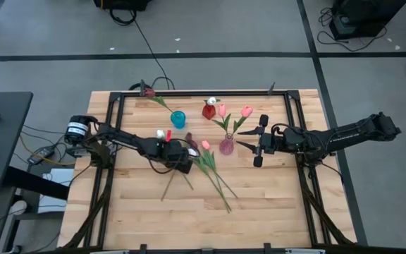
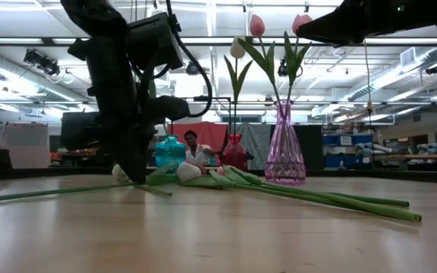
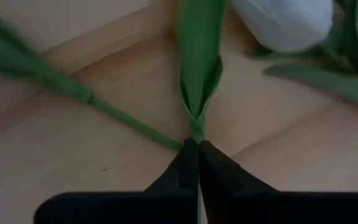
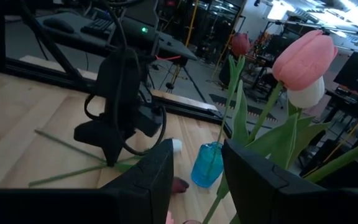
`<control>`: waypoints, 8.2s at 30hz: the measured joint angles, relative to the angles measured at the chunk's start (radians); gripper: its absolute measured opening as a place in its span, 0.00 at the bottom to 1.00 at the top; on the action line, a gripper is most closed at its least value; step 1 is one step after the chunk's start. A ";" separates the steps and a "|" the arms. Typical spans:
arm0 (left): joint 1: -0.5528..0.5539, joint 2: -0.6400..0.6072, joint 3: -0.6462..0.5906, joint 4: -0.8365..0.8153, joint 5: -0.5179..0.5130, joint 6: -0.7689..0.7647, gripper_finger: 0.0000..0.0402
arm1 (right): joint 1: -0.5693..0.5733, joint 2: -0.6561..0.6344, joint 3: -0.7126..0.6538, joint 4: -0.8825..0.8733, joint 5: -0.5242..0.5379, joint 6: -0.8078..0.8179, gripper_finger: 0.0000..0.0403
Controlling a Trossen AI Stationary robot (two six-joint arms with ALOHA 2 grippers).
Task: Sort flowers into vase by color
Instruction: Put the left red tulip into the the blue vase, then put the pink tulip into the violet vase
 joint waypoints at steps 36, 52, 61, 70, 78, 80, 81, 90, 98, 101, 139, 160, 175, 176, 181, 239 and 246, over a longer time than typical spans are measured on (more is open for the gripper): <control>-0.202 -0.284 0.220 -0.300 -0.938 0.535 0.00 | 0.000 0.000 0.000 -0.017 0.012 0.008 0.37; 0.074 -0.343 -0.096 0.681 -0.765 1.224 0.00 | 0.001 0.000 0.000 -0.019 0.009 0.007 0.37; 0.185 -0.351 -0.150 1.065 -0.588 1.444 0.00 | 0.001 0.000 0.000 -0.021 0.010 0.007 0.37; 0.267 -0.343 -0.151 1.097 -0.477 1.478 0.00 | 0.001 0.000 0.000 -0.019 0.009 0.007 0.37; 0.322 -0.268 -0.151 1.116 -0.441 1.460 0.00 | 0.001 0.000 0.000 -0.022 0.009 0.011 0.37; 0.325 -0.255 -0.151 1.119 -0.435 1.455 0.00 | 0.001 0.000 0.000 -0.024 0.009 0.011 0.37; 0.325 -0.250 -0.151 1.120 -0.435 1.452 0.00 | 0.001 0.000 0.000 -0.026 0.009 0.011 0.37; 0.322 -0.249 -0.151 1.004 -0.445 1.365 0.03 | 0.001 0.000 0.000 -0.042 0.009 0.015 0.37; 0.284 -0.257 -0.151 0.934 -0.586 1.347 0.09 | 0.001 0.000 0.000 -0.043 0.009 0.015 0.37; 0.259 -0.263 -0.151 0.912 -0.678 1.349 0.11 | 0.001 0.000 0.000 -0.043 0.009 0.015 0.37; -0.184 -0.307 -0.149 0.459 -0.576 0.932 0.41 | 0.000 0.000 0.000 -0.020 0.009 0.048 0.37; -0.320 -0.649 -0.356 0.496 -0.587 1.188 0.41 | 0.177 0.262 0.057 -0.058 0.040 0.558 0.34; -0.376 -0.741 -0.578 0.900 -0.491 1.288 0.41 | 0.246 0.506 0.303 -0.488 0.062 1.006 0.33; -0.380 -0.742 -0.597 0.926 -0.493 1.293 0.41 | 0.249 0.517 0.307 -0.509 0.060 1.036 0.33; -0.380 -0.752 -0.658 0.973 -0.507 1.292 0.41 | 0.258 0.554 0.336 -0.652 0.029 1.215 0.33; -0.410 -0.851 -0.620 0.815 -0.585 1.299 0.41 | 0.166 1.058 0.639 -0.702 0.073 1.235 0.02; -0.410 -0.851 -0.620 0.844 -0.662 1.295 0.41 | 0.164 1.051 0.701 -0.812 0.066 1.133 0.01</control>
